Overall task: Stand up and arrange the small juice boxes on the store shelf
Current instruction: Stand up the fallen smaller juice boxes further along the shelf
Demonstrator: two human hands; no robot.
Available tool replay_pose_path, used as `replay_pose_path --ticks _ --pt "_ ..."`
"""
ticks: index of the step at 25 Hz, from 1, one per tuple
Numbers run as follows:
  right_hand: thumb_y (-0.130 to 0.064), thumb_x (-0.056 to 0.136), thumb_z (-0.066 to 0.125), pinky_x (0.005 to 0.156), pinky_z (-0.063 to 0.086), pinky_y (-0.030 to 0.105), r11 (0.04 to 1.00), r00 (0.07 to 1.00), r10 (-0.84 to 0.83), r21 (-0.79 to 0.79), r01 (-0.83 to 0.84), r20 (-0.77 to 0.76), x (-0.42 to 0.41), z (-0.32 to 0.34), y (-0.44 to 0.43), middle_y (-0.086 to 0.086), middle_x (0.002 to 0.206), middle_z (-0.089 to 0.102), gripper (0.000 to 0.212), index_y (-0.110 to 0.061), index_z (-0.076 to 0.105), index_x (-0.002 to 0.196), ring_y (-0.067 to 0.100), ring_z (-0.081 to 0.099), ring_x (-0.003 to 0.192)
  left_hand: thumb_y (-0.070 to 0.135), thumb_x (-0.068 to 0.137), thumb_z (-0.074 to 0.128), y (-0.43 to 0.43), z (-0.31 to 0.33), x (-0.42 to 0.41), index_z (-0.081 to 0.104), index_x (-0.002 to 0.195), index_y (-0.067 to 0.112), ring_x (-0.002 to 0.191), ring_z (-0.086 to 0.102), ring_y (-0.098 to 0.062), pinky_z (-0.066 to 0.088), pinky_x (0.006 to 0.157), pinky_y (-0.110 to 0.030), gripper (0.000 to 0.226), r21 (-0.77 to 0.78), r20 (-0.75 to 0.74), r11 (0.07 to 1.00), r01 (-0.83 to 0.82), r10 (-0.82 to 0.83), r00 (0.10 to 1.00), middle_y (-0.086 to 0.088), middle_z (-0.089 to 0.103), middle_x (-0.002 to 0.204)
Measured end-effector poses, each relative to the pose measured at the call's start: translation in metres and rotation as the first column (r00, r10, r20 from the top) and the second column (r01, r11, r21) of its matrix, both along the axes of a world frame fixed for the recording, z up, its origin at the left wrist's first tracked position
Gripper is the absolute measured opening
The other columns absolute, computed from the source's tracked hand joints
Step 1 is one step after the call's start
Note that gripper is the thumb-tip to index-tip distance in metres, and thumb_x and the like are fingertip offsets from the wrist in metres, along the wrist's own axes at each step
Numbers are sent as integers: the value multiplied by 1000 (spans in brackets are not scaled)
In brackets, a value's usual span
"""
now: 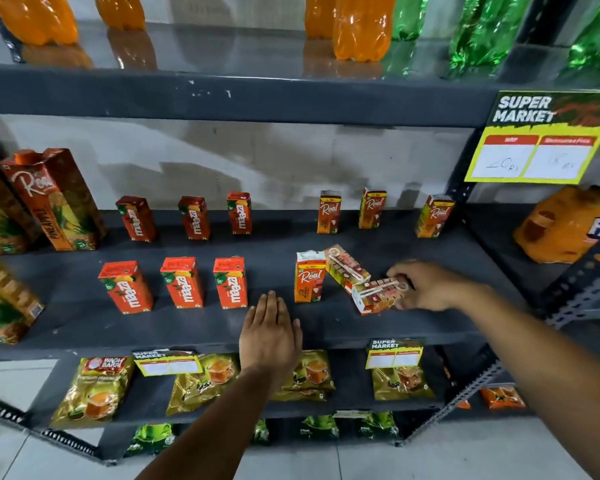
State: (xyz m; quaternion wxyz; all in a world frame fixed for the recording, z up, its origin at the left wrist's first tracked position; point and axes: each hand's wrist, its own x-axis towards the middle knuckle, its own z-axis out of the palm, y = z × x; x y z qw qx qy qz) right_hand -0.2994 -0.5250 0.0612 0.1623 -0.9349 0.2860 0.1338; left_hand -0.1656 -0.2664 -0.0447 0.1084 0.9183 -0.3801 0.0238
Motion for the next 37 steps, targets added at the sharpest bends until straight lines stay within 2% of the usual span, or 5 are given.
replay_pose_path --ticks 14,21,26,31,37 --pt "-36 66 78 83 50 37 974 989 48 -226 -15 139 -11 -10 12 -9 108 60 45 -35 60 107 18 58 101 45 92 4 3 -3 1 25 145 3 144 17 -26 13 117 -38 70 -14 11 1000 20 -20 1000 -15 23 156" --pt "-41 62 86 73 50 35 702 389 -642 303 644 660 6 -62 21 8 99 69 47 -21 52 89 27 66 91 45 94 9 2 -3 0 24 145 5 144 16 -24 11 116 -37 67 -13 8 1000 7 -7 1000 -13 22 156" --pt "-57 55 83 87 52 47 661 318 -672 349 664 669 10 -62 27 11 123 57 88 -13 47 121 30 60 111 46 91 5 3 -1 -1 27 144 5 144 19 -25 13 116 -37 72 -35 14 999 -1 1 1000 -14 25 155" --pt "-77 60 65 92 50 48 769 573 -544 90 633 613 11 -12 0 10 126 56 92 -16 50 127 31 55 116 46 91 7 1 -3 0 30 143 4 143 22 -26 15 116 -38 70 -30 13 1000 1 -1 1000 -15 28 154" --pt "-27 75 76 90 51 38 973 995 15 -226 -38 -101 23 55 -31 12 124 61 56 -12 57 125 29 59 109 46 93 7 3 -3 1 27 144 5 144 19 -26 13 116 -38 69 -28 12 999 15 -14 1000 -14 25 155"
